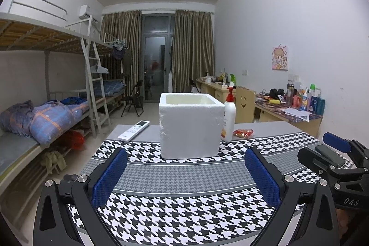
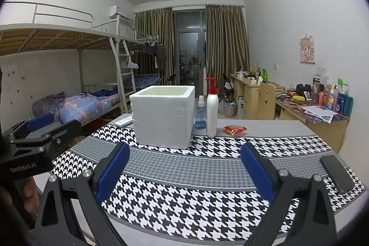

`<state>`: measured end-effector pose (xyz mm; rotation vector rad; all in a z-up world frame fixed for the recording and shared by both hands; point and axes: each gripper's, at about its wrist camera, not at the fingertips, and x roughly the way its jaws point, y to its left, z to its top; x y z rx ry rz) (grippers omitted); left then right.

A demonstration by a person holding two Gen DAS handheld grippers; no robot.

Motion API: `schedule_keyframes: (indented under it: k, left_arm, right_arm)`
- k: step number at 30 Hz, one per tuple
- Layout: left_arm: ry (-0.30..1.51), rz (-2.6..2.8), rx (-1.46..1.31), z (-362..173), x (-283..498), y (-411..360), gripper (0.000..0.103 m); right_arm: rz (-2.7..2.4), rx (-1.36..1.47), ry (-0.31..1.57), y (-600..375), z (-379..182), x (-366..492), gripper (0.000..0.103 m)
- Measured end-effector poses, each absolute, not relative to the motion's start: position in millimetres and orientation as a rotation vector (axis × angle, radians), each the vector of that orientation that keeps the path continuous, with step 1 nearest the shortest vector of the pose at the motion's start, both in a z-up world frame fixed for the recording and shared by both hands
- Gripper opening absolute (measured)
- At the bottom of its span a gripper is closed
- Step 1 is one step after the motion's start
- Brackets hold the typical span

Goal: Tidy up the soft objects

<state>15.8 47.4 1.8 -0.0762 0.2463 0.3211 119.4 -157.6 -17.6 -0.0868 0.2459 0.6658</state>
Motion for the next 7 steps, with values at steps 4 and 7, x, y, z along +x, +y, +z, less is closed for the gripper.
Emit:
schedule_keyframes:
  k: [4, 7]
  left_arm:
    - [0.248, 0.321, -0.076, 1.1, 16.1, 46.9, 0.102]
    - [0.251, 0.318, -0.075, 1.1, 15.8, 47.0, 0.102]
  right_arm:
    - [0.665, -0.075, 0.253, -159.3, -17.7, 122.1, 0.099]
    - [0.668, -0.071, 0.259, -159.6, -18.1, 123.6, 0.099]
